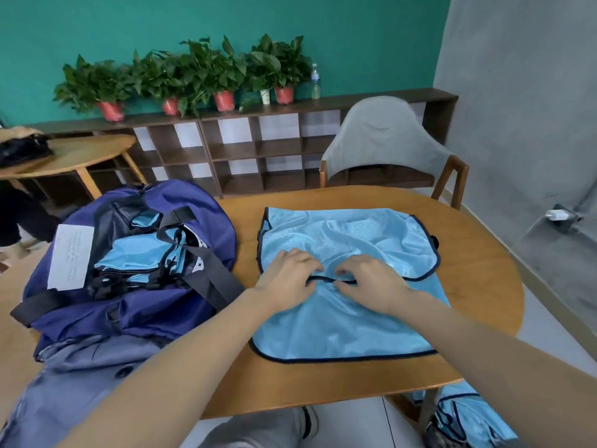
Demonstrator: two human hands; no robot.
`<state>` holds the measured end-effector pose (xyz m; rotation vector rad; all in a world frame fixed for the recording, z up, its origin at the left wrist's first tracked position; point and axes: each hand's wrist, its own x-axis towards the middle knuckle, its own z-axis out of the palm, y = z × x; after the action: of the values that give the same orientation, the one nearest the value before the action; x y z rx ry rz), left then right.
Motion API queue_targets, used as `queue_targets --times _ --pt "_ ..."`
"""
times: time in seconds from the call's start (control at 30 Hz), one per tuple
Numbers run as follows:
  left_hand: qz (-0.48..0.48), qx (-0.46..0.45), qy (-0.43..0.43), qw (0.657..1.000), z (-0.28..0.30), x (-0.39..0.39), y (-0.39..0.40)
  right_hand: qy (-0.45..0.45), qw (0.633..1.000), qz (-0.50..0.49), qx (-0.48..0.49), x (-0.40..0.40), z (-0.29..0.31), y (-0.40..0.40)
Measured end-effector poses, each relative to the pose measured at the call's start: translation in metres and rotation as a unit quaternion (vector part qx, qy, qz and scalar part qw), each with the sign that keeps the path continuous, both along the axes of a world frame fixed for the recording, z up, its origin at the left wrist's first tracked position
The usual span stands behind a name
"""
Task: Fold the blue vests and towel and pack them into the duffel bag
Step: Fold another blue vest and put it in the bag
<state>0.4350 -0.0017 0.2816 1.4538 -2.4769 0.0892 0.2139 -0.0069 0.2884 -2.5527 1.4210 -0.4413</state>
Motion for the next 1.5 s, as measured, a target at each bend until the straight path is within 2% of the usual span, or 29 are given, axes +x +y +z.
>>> queue_targets --times 0.2,0.3,0.5,0.67,0.83,1.07,1.17,1.3,1.37,1.5 --pt "-0.005 -0.066 0.076 0.995 0.005 0.005 -0.006 0.013 0.999 -0.032 -0.021 0.002 -0.006 -0.012" --pt "-0.001 -0.100 0.069 0.993 0.010 0.013 -0.004 0.017 0.997 -0.070 -0.041 -0.010 -0.008 -0.014" --pt "0.100 -0.110 0.086 0.985 0.029 0.037 0.021 0.010 0.986 -0.161 -0.048 -0.061 0.004 -0.002" --pt "0.100 -0.128 0.069 0.984 0.045 0.045 0.047 -0.025 0.981 -0.181 -0.068 -0.094 0.025 0.022" --pt "0.124 -0.122 0.065 0.983 0.054 0.054 0.074 -0.034 0.986 -0.134 -0.098 -0.114 0.039 0.053" --pt "0.077 -0.130 0.048 0.987 0.043 0.051 0.132 0.001 0.990 -0.069 -0.127 -0.127 0.028 0.100" --pt "0.067 -0.090 0.045 0.993 0.026 0.052 0.149 0.031 0.991 -0.063 -0.110 -0.130 0.012 0.115" --pt "0.066 -0.002 -0.020 0.998 0.001 0.048 0.162 0.107 0.990 -0.032 -0.083 -0.130 -0.008 0.128" --pt "0.081 0.009 -0.019 0.996 -0.007 0.048 0.164 0.133 0.986 -0.006 -0.105 -0.128 -0.015 0.132" --pt "0.085 0.013 0.013 0.996 -0.013 0.047 0.165 0.084 0.969 0.032 -0.229 -0.125 -0.033 0.130"
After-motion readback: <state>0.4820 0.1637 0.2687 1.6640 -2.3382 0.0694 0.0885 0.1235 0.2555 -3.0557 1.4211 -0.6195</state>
